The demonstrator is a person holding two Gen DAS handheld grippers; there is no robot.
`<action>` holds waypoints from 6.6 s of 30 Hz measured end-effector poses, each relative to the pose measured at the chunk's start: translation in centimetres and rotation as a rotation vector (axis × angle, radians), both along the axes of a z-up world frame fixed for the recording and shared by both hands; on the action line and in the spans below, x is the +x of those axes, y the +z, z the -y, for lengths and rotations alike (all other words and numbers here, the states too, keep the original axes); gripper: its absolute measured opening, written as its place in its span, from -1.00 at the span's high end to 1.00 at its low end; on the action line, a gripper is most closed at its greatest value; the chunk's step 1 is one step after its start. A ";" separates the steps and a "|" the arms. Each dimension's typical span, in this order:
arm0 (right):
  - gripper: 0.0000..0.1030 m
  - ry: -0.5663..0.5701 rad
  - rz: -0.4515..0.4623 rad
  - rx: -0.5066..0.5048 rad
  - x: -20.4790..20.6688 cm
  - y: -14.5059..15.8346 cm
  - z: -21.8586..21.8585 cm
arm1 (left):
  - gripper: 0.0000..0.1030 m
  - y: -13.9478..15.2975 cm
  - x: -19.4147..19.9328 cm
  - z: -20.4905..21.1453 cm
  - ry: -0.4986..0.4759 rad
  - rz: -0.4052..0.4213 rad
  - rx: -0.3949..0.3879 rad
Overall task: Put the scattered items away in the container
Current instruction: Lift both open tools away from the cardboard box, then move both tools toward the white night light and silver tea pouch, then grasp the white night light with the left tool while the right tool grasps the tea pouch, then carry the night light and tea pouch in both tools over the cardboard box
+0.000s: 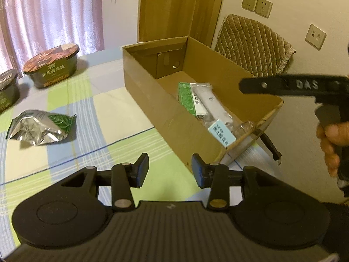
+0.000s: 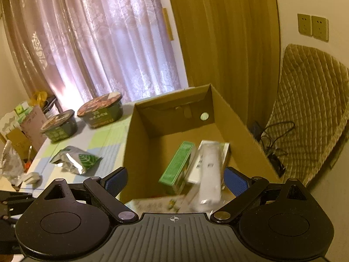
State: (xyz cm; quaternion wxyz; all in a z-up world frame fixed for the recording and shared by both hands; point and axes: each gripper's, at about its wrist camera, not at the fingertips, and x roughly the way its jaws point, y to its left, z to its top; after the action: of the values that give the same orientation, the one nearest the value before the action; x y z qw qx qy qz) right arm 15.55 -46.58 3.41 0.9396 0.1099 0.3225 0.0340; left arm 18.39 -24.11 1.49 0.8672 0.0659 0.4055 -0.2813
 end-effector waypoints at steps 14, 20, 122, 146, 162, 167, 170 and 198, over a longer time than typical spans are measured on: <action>-0.93 0.000 0.000 0.118 -8.5 1.5 -7.1 | -0.03 2.1 -6.1 -8.0 0.091 0.019 0.007; -0.93 0.109 -0.048 0.024 -11.1 1.1 -11.8 | -0.22 2.9 -8.8 -12.7 0.165 0.020 0.007; -0.93 1.127 -0.185 -0.570 29.3 -13.9 -36.0 | -0.40 -12.1 15.7 -33.4 0.775 0.065 0.101; 0.03 0.826 -0.442 -0.483 20.8 -13.6 -30.9 | -0.04 -11.9 14.0 -28.2 0.322 -0.070 0.046; -0.72 0.736 -0.341 -0.459 17.1 -13.9 -29.3 | -0.23 -12.4 15.3 -27.2 0.356 -0.014 0.101; -0.72 0.716 -0.341 -0.440 17.7 -14.2 -28.7 | -0.17 -12.3 15.3 -27.6 0.361 -0.026 0.076; -0.72 0.700 -0.348 -0.413 17.7 -14.1 -28.1 | -0.17 -11.8 14.7 -27.4 0.344 -0.026 0.054; 0.11 0.669 -0.361 -0.348 15.2 -13.2 -27.3 | -0.17 -8.7 8.3 -24.8 0.276 -0.005 -0.019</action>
State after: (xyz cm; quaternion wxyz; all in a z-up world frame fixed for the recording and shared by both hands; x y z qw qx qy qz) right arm 30.76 -19.32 -9.83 0.8096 -0.1572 0.5010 0.2622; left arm 26.68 0.73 -7.21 0.8973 0.0007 0.4101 -0.1632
